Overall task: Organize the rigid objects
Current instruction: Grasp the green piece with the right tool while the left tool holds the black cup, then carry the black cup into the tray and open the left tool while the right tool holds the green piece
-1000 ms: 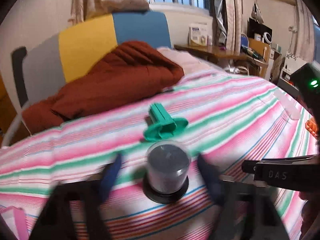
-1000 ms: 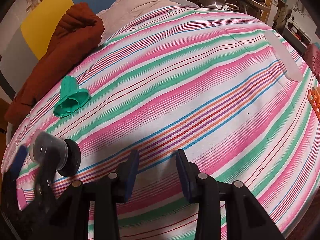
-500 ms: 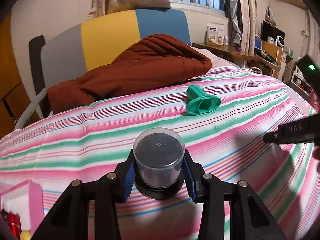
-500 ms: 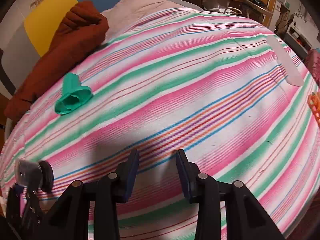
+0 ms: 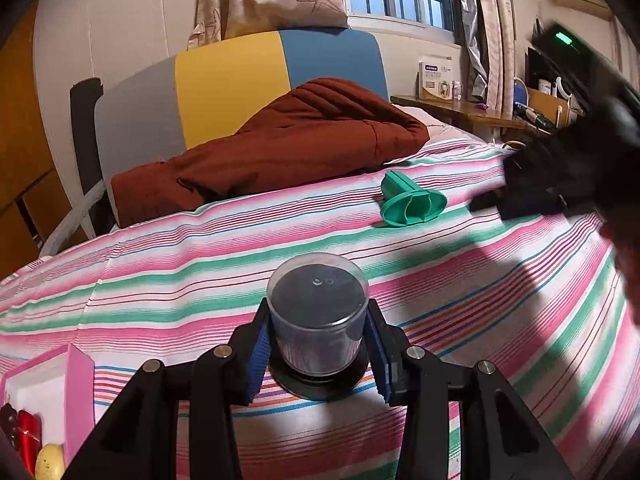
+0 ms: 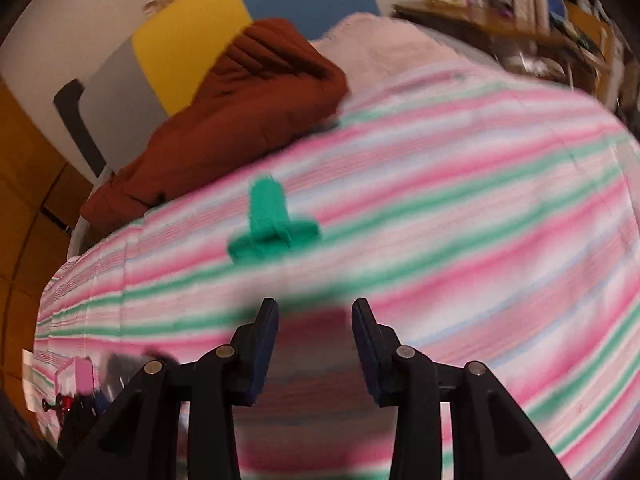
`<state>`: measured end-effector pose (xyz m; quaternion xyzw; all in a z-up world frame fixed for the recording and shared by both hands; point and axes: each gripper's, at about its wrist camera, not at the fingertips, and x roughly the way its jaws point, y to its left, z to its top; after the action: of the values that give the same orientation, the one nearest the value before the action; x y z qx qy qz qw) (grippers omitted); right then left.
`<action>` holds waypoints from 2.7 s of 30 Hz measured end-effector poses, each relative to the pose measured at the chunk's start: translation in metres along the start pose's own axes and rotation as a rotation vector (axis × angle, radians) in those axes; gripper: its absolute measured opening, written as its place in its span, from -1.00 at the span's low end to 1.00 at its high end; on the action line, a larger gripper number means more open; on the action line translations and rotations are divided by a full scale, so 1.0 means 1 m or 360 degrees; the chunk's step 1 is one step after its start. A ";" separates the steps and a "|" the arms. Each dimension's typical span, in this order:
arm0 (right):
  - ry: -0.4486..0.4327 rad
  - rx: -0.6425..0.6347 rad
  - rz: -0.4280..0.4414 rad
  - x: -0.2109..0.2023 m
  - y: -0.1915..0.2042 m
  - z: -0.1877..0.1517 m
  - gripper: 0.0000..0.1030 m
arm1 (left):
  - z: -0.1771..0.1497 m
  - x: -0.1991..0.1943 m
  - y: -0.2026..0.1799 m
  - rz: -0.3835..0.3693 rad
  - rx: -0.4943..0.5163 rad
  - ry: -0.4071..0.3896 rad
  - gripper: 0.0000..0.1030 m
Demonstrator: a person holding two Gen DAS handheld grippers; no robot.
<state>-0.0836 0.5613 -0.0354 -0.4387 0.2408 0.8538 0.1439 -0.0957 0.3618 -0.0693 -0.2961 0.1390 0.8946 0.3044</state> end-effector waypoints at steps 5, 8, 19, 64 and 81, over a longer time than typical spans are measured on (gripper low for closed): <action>0.0050 -0.0080 -0.0071 0.037 0.026 0.057 -0.27 | -0.001 0.003 0.005 -0.0045 -0.0046 0.0018 -0.15; 0.0149 -0.0125 -0.0150 0.063 0.041 0.079 -0.27 | -0.002 0.006 0.005 -0.0048 -0.0052 0.0034 -0.15; 0.0341 -0.0149 -0.0215 0.112 0.043 0.088 -0.43 | -0.005 0.011 0.004 -0.0055 -0.0068 0.0061 -0.15; -0.0099 -0.0431 -0.0084 -0.011 0.042 -0.063 -0.43 | -0.019 -0.059 0.013 -0.0041 -0.0135 0.0056 -0.15; -0.0096 -0.0367 -0.0021 -0.013 0.036 -0.063 -0.43 | -0.028 -0.133 0.112 0.0056 -0.0544 -0.0010 -0.15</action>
<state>-0.0500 0.4967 -0.0454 -0.4280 0.1338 0.8876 0.1052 -0.0679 0.2014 -0.0019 -0.3384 -0.0109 0.9113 0.2345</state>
